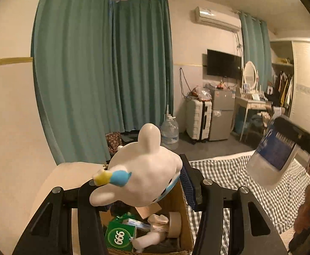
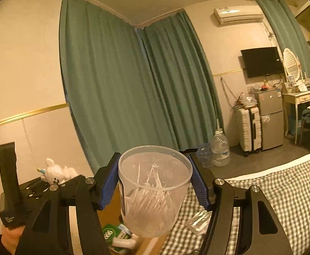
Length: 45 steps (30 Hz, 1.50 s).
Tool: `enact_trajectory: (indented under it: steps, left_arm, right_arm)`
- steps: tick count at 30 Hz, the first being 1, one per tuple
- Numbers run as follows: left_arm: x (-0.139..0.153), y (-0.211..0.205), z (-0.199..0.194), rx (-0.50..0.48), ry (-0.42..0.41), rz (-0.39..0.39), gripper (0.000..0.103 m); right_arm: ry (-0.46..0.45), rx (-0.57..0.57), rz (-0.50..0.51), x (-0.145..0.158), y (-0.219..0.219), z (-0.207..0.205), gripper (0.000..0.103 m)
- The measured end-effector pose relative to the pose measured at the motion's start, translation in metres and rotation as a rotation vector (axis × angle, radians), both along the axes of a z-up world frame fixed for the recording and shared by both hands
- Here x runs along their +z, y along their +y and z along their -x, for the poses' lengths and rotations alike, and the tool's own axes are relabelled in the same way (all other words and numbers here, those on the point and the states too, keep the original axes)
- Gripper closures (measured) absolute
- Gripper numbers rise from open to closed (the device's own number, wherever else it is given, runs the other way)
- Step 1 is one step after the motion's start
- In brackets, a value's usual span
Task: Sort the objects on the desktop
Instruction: 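Lift the plush toy and swab cup and carry them over the box, then open both tools to drop the plush toy and swab cup into the box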
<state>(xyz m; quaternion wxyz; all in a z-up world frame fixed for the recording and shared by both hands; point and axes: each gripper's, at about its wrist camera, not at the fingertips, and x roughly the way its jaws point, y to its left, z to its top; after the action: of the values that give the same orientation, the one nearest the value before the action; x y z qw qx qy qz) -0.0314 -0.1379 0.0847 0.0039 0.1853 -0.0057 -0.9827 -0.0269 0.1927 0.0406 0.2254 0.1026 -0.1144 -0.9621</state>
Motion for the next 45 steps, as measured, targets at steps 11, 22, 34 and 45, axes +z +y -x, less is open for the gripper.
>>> enact_trajectory:
  steps: [11,22,34,45]
  left_arm:
    - [-0.031,-0.047,0.031,0.031,-0.075,-0.074,0.051]
    - [-0.087,-0.059,0.090,0.051,-0.267,-0.112,0.051]
    - [-0.126,-0.056,0.119,0.093,-0.422,-0.110,0.051]
    - [-0.091,-0.041,0.091,0.080,-0.300,-0.081,0.025]
  right_arm:
    - [-0.041,0.081,-0.040,-0.026,-0.068,0.022,0.041]
    - [-0.133,0.113,-0.092,-0.083,-0.100,0.054,0.041]
    - [-0.202,0.150,-0.211,-0.124,-0.129,0.070,0.042]
    - [-0.140,0.080,-0.155,-0.094,-0.093,0.064,0.014]
